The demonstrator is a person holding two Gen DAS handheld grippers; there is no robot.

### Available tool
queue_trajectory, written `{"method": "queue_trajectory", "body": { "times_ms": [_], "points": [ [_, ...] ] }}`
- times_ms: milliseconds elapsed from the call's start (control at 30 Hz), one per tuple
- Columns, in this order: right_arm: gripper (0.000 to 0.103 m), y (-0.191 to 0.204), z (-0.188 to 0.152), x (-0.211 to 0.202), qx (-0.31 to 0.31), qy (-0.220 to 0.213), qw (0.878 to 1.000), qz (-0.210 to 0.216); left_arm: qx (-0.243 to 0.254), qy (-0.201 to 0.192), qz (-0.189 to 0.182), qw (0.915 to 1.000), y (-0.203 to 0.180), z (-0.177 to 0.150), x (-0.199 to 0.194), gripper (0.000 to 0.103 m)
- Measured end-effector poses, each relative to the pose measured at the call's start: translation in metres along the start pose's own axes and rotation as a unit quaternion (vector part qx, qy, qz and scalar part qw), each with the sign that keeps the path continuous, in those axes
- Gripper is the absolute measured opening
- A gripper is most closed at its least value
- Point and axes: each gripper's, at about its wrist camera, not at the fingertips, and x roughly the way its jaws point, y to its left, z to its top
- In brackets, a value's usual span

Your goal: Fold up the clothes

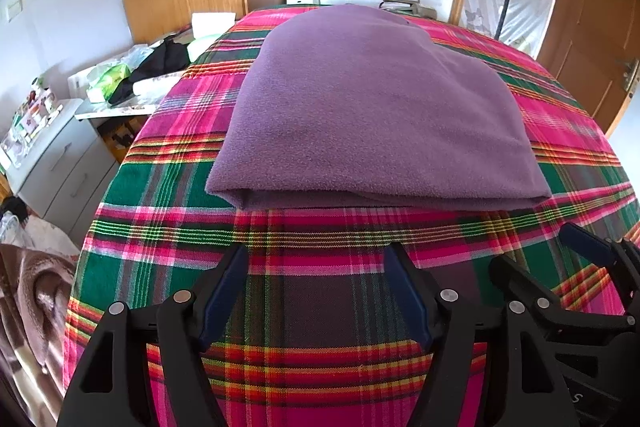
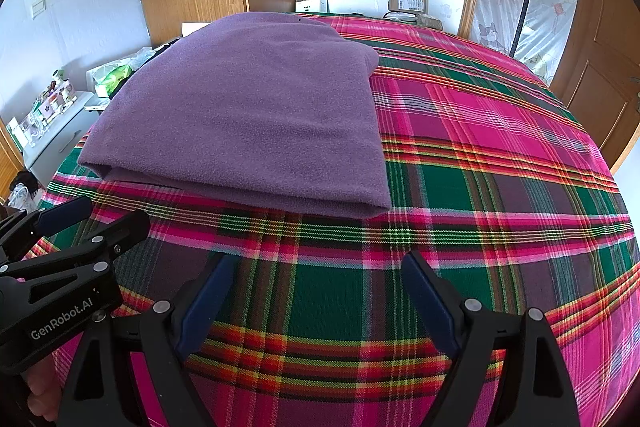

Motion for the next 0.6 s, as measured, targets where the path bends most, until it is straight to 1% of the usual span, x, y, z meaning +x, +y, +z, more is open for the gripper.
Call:
{"method": "queue_trajectory", "body": {
  "times_ms": [600],
  "points": [
    [0.086,-0.0012,0.0000,0.0001,0.000,0.000,1.000,0.001,0.004,-0.002,0.000,1.0000,-0.0004,-0.0010,-0.0001,0.072]
  ]
}}
